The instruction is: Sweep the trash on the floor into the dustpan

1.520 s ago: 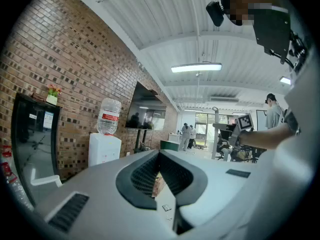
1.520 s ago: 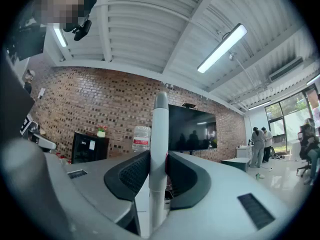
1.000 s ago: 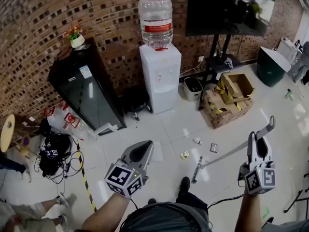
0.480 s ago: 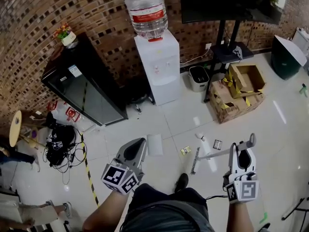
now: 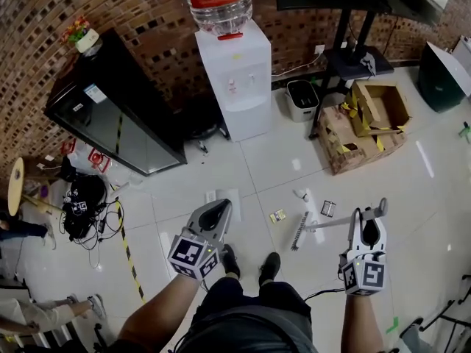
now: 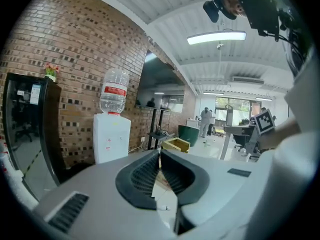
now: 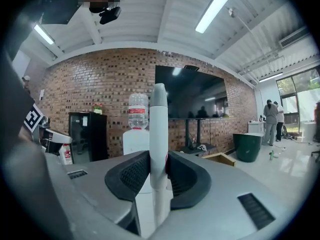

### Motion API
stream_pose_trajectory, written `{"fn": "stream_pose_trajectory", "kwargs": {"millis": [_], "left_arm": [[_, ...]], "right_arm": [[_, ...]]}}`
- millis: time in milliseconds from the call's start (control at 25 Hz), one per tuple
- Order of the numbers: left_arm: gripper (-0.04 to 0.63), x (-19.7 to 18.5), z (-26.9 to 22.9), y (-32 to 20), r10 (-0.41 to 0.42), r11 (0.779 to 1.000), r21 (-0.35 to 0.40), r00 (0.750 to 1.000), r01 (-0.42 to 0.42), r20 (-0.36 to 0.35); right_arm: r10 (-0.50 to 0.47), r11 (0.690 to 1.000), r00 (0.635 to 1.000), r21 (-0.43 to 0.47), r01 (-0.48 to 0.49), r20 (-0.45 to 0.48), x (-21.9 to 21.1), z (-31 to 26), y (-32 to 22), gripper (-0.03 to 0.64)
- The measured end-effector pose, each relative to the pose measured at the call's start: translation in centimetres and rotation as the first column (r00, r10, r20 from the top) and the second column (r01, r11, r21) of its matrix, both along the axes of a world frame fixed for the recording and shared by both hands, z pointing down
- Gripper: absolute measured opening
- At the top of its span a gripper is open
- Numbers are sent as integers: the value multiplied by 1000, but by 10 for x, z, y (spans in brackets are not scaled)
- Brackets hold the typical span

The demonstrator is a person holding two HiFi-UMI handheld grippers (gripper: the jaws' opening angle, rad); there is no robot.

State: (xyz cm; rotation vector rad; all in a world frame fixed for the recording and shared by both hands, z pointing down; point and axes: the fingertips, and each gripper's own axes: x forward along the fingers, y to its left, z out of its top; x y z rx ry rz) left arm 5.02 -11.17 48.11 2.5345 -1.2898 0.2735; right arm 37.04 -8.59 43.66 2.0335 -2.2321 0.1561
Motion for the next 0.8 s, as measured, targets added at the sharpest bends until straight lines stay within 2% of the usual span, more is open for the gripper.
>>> {"fn": "stream_pose_trajectory", "kwargs": {"millis": [120, 240, 520, 800], "left_arm": [[35, 5, 24, -17, 8, 1000, -12, 1000, -7, 12], [78, 11, 44, -29, 17, 999, -29, 999, -16, 28], [69, 34, 80, -50, -7, 998, -67, 999, 9, 34], [51, 46, 101, -63, -57, 993, -101, 998, 59, 25]], "right_arm": [[19, 1000, 1000, -15, -19, -9, 3, 17, -14, 115], [41, 999, 999, -27, -41, -3, 6, 34, -22, 115], [86, 992, 996, -91, -85, 1, 17, 80, -32, 115], [79, 984, 997, -161, -79, -4, 14, 122, -38, 114]]}}
